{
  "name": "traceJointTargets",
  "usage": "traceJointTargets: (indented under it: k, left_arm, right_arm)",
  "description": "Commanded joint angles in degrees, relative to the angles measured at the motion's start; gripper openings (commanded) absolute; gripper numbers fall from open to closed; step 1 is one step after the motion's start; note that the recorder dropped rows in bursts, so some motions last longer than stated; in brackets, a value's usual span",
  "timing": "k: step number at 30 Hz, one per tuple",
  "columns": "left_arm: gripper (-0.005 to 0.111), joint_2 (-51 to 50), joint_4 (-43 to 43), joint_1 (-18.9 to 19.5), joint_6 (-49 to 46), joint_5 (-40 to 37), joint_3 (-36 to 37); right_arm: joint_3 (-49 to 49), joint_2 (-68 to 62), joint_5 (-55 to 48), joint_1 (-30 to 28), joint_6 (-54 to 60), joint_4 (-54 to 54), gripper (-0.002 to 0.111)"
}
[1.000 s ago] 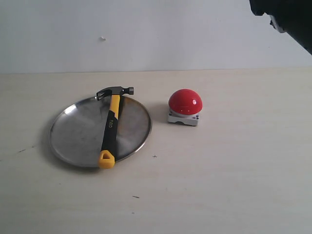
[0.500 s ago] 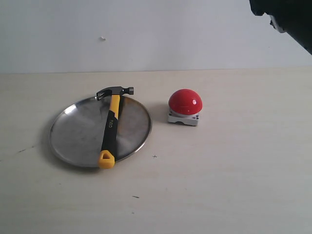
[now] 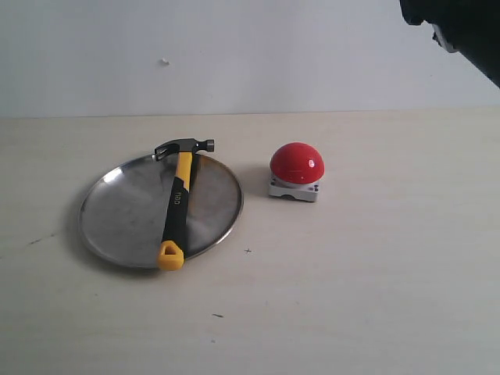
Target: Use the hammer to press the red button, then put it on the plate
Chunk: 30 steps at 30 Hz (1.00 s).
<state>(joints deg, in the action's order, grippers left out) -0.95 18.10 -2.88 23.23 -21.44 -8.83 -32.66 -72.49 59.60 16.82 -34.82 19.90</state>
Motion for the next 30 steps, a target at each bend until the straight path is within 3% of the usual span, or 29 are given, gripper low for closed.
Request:
traceJointTargets:
  k: [1,30]
  left_arm:
    - [0.000,0.9,-0.4,0.0,-2.5,-3.7,0.2]
    - [0.000,0.9,-0.4,0.0,-5.3,-6.7,0.2]
  right_arm:
    - [-0.4,0.4,0.1,-0.1,0.1,0.6,0.054]
    - [-0.4,1.4,-0.8,-0.1,0.6,0.6,0.054]
